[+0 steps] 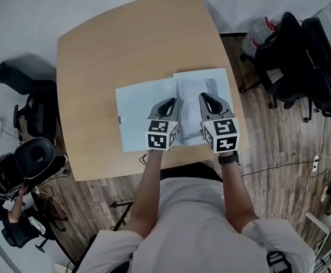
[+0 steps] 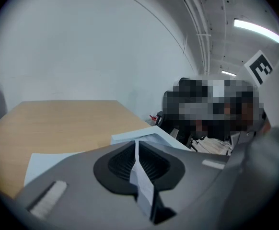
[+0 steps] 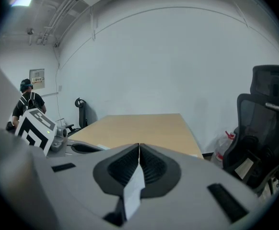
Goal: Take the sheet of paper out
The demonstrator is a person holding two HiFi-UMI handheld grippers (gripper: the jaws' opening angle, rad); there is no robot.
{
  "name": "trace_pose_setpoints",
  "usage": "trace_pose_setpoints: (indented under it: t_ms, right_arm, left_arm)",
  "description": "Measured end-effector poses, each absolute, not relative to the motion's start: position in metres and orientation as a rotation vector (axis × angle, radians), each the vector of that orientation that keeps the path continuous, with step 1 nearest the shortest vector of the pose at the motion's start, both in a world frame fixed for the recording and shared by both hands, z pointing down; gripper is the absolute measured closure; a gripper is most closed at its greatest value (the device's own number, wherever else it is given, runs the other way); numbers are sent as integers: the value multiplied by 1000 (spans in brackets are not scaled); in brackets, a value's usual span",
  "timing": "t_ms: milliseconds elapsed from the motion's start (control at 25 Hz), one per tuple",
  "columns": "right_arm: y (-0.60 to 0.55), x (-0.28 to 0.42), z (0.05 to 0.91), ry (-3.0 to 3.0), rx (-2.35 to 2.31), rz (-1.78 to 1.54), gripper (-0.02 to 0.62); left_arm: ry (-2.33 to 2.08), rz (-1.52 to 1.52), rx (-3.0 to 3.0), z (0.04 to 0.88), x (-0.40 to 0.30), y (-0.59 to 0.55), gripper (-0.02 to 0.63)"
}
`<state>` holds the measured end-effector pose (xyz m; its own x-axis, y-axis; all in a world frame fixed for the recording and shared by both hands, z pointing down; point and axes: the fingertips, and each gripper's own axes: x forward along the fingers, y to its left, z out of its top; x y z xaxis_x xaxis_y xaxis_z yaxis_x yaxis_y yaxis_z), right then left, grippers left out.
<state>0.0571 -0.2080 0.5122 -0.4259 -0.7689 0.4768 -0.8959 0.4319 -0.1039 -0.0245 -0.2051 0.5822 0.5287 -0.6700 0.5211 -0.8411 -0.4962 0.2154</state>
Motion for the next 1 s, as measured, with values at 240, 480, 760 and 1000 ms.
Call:
trace_pose_setpoints:
  t_ms: [240,480,760,1000]
  right_arm:
    - [-213,60,527,-2314,1402,524,583]
    - [-216,57,539,-2297,1377,552,583]
    - [-217,62,550,-2270,1353,568,583]
    - [-218,63,555,-2264,1332,575,583]
  left_arm:
    - [-1164,534,2261,612,-15,-203,574]
    - [-1099,534,2187,639,-11,-198,564]
    - [-1028,563,2133,671,2,-192,499]
    - [-991,612,2062,699,8,-185,479]
